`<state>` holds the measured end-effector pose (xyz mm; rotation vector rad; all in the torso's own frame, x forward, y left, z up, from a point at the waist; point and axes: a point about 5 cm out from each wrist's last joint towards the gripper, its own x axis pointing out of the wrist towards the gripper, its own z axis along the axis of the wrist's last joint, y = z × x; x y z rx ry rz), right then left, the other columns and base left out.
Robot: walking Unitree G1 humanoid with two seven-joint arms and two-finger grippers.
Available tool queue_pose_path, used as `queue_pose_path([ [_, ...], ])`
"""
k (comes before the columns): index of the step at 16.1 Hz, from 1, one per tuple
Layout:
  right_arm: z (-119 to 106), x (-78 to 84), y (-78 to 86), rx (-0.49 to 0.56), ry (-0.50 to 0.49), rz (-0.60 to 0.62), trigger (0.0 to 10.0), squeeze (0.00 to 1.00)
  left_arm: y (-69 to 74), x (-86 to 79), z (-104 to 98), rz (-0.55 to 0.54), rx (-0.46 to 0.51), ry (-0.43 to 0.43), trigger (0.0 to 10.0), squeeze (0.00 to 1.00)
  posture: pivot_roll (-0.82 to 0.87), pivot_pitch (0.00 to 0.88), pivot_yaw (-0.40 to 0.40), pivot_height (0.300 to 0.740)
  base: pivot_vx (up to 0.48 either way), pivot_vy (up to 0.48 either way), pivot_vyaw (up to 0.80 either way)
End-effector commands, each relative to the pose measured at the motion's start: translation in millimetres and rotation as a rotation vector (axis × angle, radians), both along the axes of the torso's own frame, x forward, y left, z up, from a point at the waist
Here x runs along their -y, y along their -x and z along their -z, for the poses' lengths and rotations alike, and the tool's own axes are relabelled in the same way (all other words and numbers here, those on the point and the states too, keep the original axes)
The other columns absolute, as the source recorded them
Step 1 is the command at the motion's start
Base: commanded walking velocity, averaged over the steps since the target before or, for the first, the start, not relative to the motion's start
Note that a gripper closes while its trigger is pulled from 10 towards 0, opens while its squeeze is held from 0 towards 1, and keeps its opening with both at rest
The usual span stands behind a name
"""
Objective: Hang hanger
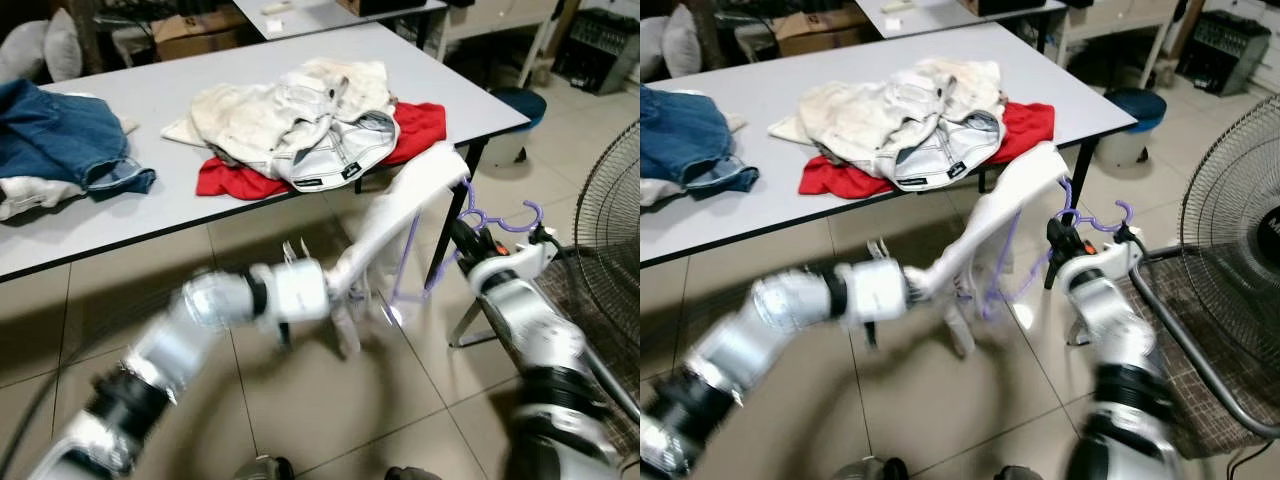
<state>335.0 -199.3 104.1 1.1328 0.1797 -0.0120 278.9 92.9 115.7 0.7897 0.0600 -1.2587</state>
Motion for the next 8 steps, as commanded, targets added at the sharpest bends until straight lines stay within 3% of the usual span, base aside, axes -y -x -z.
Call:
queue_pose_path([
  [1,-20,18.9,-4.1,0.032,-0.060,0.140,10.0,0.00,8.4,5.7,1,0.074,0.019,-0.025,0.0,0.00,-0.08,0.068,0.068,0.740,0.000,0.000,0.00],
  [3,-30,11.5,-8.9,0.043,-0.200,0.157,10.0,0.00,11.5,10.8,9,0.097,0.041,-0.067,0.0,0.00,-0.08,0.068,0.068,0.740,0.000,0.000,0.00],
  [4,-37,3.9,-11.5,0.062,-0.202,0.133,10.0,0.00,12.5,14.3,12,0.108,0.046,-0.068,0.0,0.00,-0.08,0.068,0.060,0.740,0.000,0.000,0.00],
  [8,-37,-7.6,-16.5,-0.010,-0.108,0.124,10.0,0.00,24.8,43.9,-15,0.192,0.025,0.206,0.0,0.00,-0.08,0.073,0.056,0.740,0.000,0.000,0.00],
])
